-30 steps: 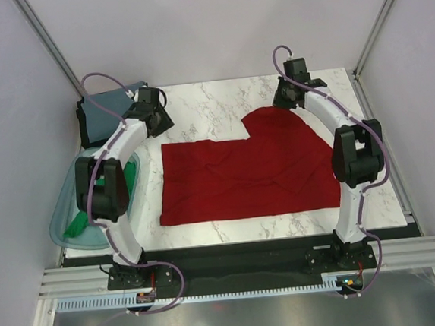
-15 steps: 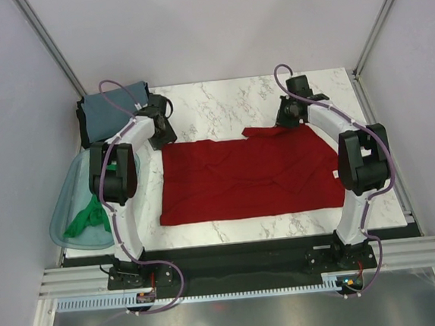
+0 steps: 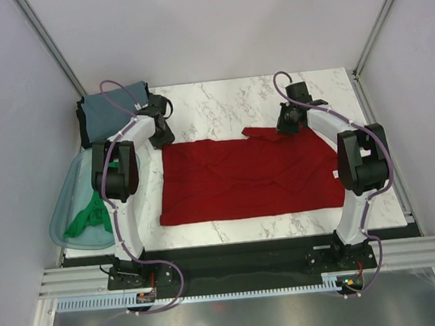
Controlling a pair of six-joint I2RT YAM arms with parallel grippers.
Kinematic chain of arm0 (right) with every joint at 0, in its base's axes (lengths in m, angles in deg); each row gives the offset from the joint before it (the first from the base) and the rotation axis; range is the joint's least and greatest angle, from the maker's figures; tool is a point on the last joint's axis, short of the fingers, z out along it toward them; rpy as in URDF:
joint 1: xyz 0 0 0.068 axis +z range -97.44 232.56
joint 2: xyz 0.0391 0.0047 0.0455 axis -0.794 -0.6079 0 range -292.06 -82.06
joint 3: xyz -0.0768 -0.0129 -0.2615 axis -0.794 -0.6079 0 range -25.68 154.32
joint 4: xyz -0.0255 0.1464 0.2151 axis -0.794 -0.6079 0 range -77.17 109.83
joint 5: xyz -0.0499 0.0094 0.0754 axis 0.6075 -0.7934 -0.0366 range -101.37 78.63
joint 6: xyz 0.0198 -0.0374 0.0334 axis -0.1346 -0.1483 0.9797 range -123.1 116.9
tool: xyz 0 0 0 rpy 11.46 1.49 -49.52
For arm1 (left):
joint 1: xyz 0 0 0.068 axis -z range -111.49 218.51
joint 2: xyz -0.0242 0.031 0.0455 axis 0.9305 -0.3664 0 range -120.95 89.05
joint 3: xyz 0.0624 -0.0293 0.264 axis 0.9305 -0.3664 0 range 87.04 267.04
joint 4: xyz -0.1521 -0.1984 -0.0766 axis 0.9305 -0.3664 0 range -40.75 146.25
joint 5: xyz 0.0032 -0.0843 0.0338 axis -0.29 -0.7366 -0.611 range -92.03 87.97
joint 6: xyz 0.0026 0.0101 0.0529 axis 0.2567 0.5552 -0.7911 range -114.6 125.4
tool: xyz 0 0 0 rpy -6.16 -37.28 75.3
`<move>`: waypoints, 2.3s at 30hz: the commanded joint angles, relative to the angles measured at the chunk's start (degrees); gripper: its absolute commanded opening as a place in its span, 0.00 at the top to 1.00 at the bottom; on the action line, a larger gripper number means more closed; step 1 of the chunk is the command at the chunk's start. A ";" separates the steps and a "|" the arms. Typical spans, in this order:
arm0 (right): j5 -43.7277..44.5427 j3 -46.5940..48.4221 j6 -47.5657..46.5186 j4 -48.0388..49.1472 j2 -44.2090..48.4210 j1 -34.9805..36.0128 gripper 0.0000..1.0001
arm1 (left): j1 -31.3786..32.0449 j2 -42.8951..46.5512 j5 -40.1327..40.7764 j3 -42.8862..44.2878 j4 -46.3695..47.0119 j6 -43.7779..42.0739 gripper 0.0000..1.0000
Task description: Fold and stack the t-shirts
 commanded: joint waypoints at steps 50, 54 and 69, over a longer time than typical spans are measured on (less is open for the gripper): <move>17.55 -29.53 6.87 -12.74 57.26 -7.08 1.00 | -0.22 31.33 -4.18 -25.91 10.57 -1.90 0.98; 20.37 -33.83 9.16 -15.47 61.76 -7.16 1.00 | -0.04 33.44 -4.44 -28.54 11.10 -1.46 0.98; 18.10 -39.11 18.21 -20.84 71.07 -7.52 0.03 | 0.57 49.16 -11.56 -48.76 16.02 2.75 0.56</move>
